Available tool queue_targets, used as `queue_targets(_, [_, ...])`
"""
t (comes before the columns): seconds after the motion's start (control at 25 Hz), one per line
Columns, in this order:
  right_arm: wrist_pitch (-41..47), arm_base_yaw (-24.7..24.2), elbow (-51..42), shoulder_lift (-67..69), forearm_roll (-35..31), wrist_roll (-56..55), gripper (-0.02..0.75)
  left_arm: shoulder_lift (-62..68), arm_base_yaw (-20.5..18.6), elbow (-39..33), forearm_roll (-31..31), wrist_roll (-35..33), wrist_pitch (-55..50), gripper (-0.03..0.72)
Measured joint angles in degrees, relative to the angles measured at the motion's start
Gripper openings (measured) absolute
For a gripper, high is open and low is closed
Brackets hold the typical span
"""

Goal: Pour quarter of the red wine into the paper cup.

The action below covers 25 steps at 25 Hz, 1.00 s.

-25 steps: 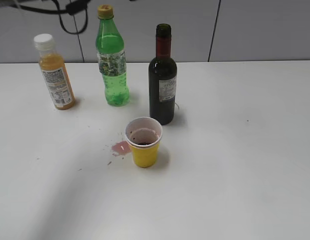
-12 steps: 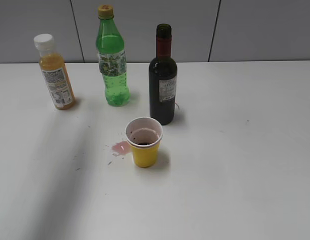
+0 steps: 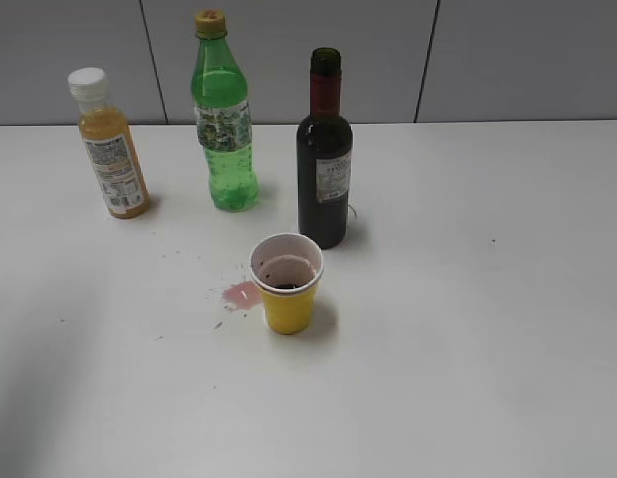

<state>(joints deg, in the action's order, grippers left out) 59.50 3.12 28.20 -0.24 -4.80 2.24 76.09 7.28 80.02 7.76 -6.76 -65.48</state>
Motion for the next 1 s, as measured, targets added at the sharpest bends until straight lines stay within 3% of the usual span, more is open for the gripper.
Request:
queue_targets(0.12, [0.0,0.0,0.0,0.0,0.0,0.0,0.582,-4.25,-6.81,-4.05,-3.58,-1.57,-2.26,0.592])
queue_targets(0.2, [0.0,0.0,0.0,0.0,0.0,0.0,0.582,-9.16,-8.74,-8.75,-5.44,-1.85,-2.2,0.592])
queue_targets(0.64, [0.0,0.0,0.0,0.0,0.0,0.0,0.582,-41.02,-9.4,-36.75,-10.69,-2.16,-3.93,0.592])
queue_targets(1.0, [0.0,0.0,0.0,0.0,0.0,0.0,0.582,-61.26,-9.4,-47.09,-12.21,-2.16,-4.37,0.592])
